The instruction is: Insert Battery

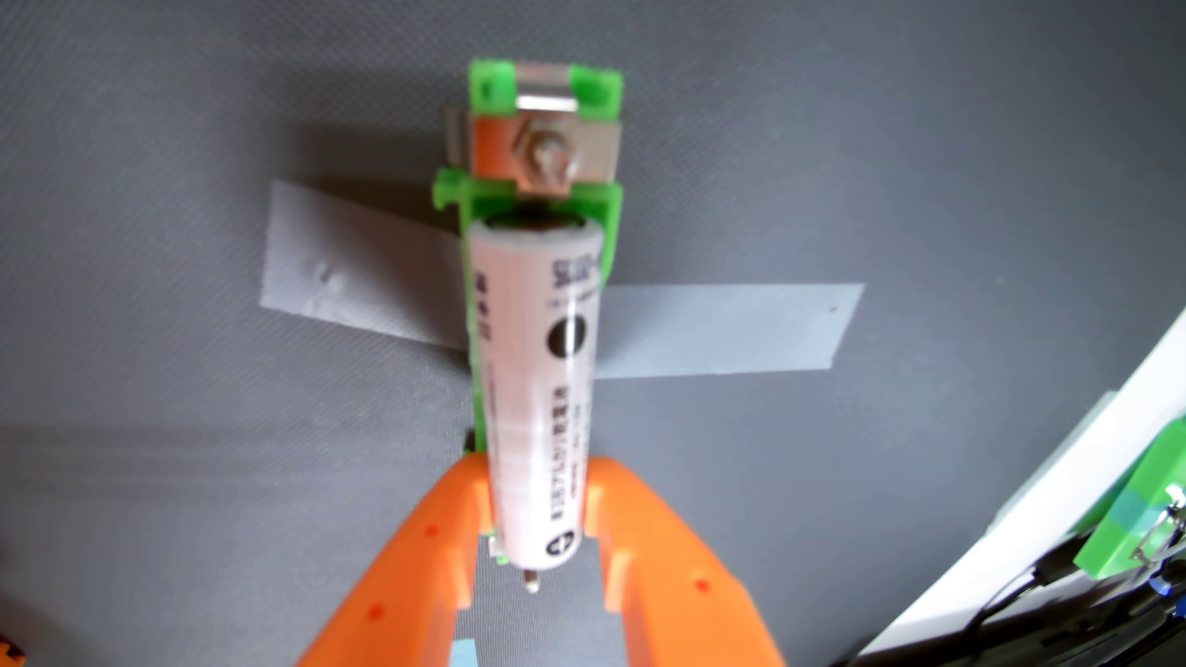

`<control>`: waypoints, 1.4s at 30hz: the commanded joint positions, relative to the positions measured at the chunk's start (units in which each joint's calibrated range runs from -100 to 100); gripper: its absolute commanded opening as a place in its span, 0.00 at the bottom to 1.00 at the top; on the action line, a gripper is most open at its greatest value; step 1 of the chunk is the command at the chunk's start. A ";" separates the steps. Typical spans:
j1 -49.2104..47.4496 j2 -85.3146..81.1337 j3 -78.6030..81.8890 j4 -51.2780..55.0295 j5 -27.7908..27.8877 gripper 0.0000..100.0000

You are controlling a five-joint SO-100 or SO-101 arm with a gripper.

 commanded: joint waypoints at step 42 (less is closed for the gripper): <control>-5.53 -1.91 -9.71 12.65 0.06 0.18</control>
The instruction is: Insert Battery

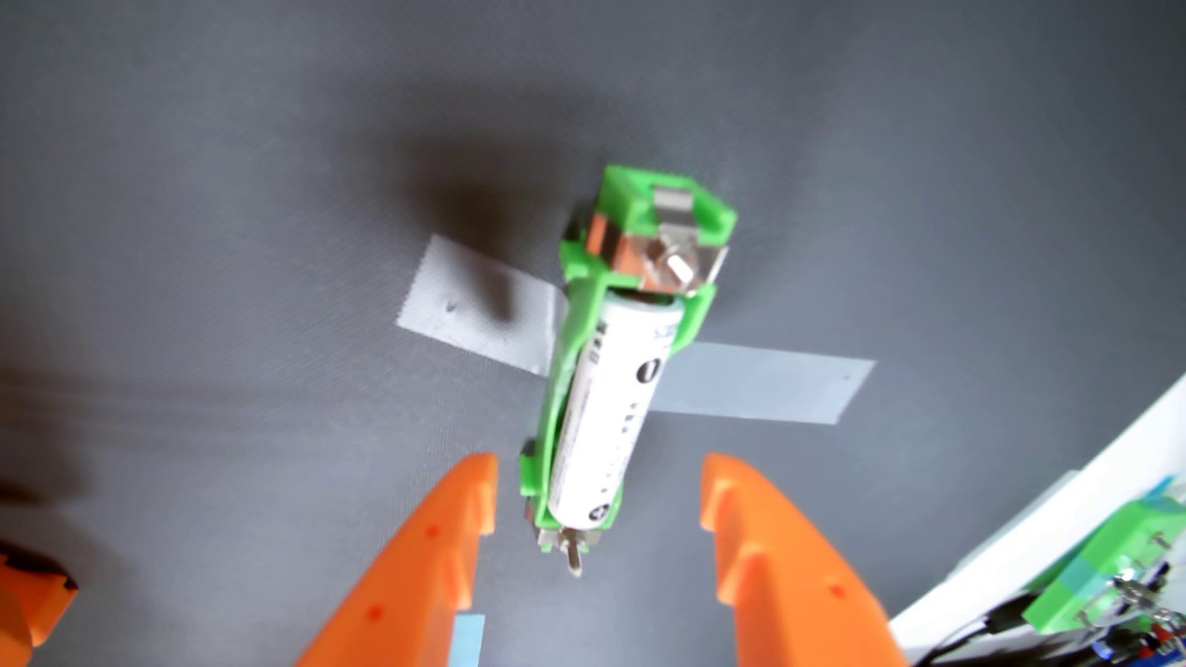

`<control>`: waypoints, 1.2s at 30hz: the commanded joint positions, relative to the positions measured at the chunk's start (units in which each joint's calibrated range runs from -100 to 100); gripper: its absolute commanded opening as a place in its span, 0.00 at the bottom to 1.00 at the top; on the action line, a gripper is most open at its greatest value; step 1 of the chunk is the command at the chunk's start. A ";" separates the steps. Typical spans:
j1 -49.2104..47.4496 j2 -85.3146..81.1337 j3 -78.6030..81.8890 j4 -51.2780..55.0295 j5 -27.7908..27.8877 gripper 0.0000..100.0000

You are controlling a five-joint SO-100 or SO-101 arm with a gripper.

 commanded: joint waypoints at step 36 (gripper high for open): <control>6.32 -0.82 -2.31 -5.37 0.26 0.01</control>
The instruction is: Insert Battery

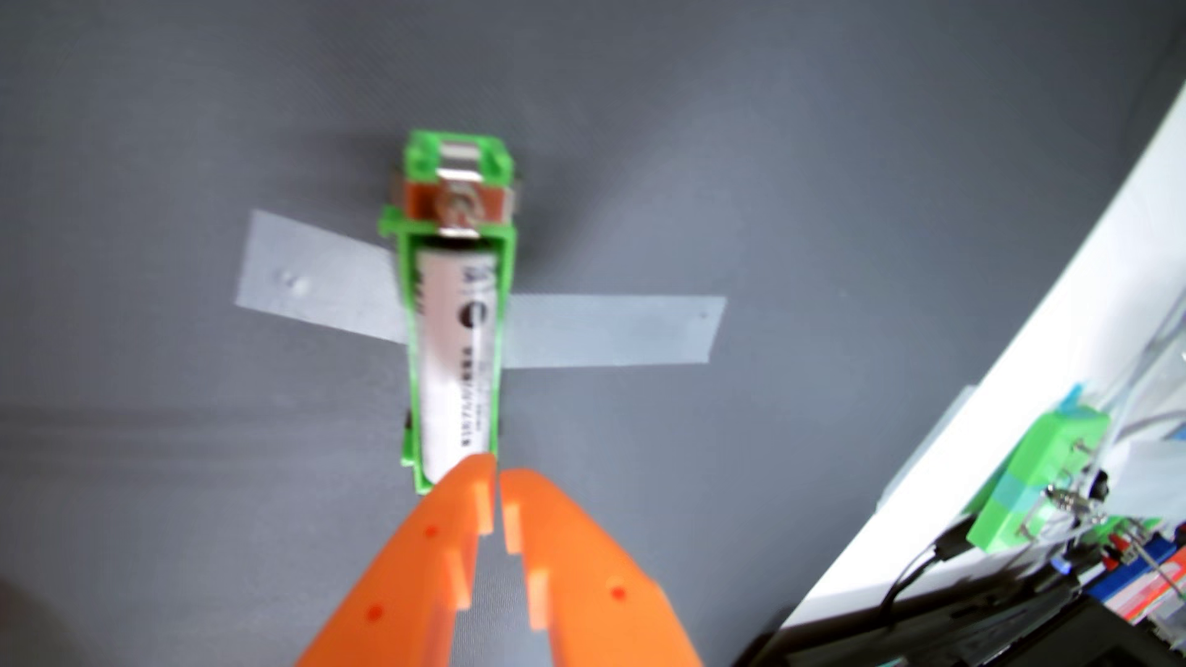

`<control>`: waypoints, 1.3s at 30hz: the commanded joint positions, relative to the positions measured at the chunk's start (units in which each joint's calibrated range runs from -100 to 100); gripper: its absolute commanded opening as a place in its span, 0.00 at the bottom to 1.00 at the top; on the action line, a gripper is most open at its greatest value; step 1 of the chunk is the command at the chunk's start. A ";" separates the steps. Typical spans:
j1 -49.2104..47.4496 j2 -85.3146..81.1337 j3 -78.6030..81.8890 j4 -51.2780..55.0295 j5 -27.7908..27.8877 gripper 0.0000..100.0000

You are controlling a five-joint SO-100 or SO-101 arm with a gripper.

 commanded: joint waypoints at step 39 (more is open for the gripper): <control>2.58 -0.91 4.91 -3.13 0.21 0.01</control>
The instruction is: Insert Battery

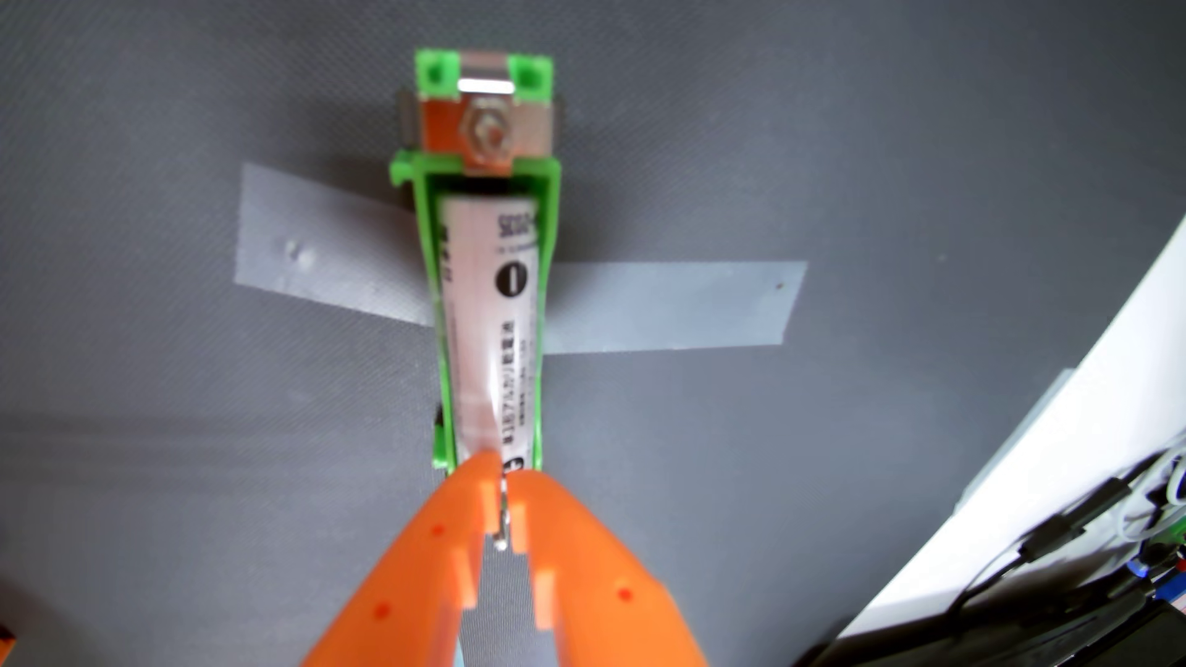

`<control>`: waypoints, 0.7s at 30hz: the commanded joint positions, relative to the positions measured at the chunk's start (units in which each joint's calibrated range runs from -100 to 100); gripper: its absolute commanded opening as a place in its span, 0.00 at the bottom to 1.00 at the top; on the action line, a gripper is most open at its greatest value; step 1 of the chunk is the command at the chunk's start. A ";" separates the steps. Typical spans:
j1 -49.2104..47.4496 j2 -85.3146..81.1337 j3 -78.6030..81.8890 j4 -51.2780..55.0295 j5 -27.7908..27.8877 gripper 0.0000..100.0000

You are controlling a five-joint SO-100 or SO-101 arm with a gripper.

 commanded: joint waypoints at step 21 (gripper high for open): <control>0.10 -1.49 1.64 -0.45 0.21 0.01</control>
